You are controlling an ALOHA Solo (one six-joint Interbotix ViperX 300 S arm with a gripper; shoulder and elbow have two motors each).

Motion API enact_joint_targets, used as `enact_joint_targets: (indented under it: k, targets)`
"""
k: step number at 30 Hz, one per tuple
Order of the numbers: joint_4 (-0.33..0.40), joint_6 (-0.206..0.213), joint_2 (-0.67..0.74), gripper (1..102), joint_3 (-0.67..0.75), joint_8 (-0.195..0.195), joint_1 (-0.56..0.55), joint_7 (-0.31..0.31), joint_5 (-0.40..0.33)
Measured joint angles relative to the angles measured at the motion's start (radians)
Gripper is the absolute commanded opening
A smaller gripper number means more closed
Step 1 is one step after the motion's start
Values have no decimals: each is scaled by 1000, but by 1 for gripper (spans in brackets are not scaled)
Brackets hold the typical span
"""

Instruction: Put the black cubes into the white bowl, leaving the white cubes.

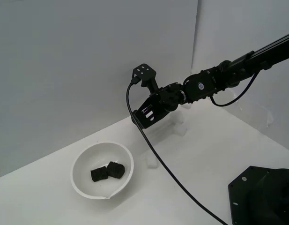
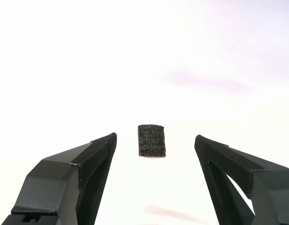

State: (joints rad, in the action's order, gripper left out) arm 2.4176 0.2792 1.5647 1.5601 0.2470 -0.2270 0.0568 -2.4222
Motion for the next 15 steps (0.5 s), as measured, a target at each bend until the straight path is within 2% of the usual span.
enact_joint_targets:
  k: [12,14,15]
  targets:
    - [-34,2,-75,91,-78,0,0,2,37]
    - [-38,0,-77,85,-78,0,0,2,40]
    - [-38,0,-77,78,-78,0,0,2,40]
